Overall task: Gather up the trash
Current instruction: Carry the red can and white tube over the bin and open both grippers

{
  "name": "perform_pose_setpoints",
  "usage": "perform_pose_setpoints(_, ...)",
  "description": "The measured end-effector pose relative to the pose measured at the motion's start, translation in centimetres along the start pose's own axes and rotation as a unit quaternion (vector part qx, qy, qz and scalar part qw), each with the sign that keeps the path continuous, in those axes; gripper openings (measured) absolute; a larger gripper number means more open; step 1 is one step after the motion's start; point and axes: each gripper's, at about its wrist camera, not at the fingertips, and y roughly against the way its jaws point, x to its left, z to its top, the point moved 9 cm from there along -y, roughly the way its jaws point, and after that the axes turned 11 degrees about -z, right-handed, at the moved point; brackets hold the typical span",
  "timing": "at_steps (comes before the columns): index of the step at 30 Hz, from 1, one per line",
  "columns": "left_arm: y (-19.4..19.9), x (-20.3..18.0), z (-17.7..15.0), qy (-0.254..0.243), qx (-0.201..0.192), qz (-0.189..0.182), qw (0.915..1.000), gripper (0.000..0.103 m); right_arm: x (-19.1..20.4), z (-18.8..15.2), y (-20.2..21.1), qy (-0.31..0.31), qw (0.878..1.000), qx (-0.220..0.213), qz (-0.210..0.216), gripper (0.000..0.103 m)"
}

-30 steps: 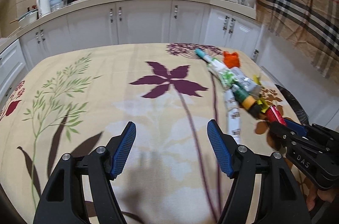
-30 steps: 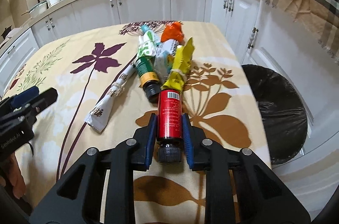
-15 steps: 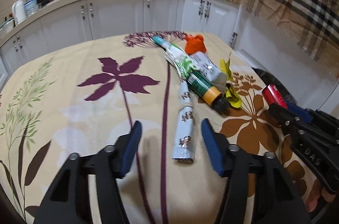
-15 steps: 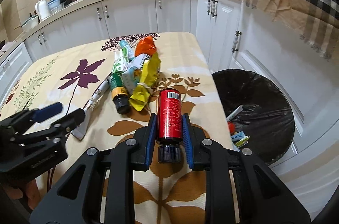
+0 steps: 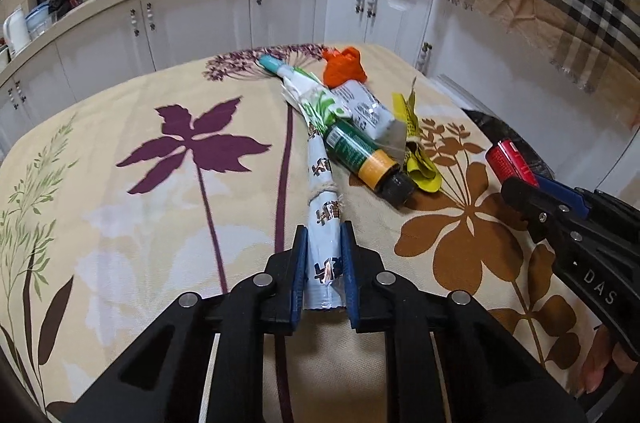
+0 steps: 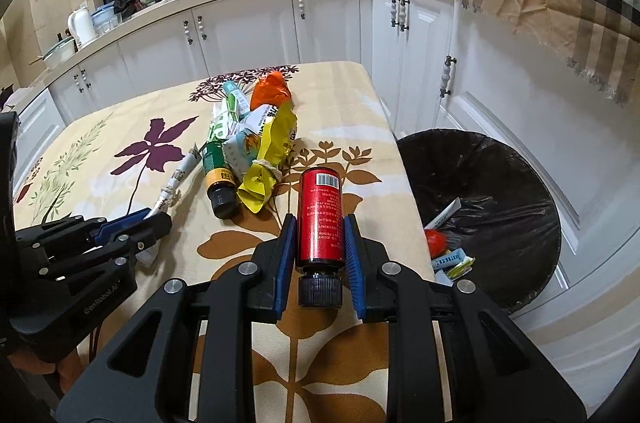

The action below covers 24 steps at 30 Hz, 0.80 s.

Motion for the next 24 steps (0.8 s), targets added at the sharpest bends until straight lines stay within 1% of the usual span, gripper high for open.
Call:
perform_pose_setpoints(5,1.7,0.0,0.5,0.001,-0.031,0.009,0.9995,0.017,-0.3,0.5,0.7,-0.003,1.0,-0.015,-0.001,0.023)
perform_pose_setpoints(9,3.3,-0.3,1.7,0.003,-0.06,0.006,0.9981,0.017,-1.2,1.2,1.2,-0.009,1.0,-0.027,-0.008,0.023)
perform_pose_setpoints(13,4.2,-1.4,3.4,-0.01,-0.084,-0.001,0.9964,0.017,-2.6,1.9,1.6,-0.017,0.999,-0.039,-0.022,0.023)
perform_pose_setpoints(18,3.7,-3.7,5.1,-0.033,-0.096,-0.018,0.9947,0.017,-5.0,3.1,1.9,-0.029,0.997,-0.056,-0.044,0.023)
perform_pose_setpoints(24,2.2,-6.9,6.6,-0.061,-0.102,-0.04,0.9921,0.017,-9.1,4.8,2.0,-0.052,0.992,-0.08,-0.082,0.023)
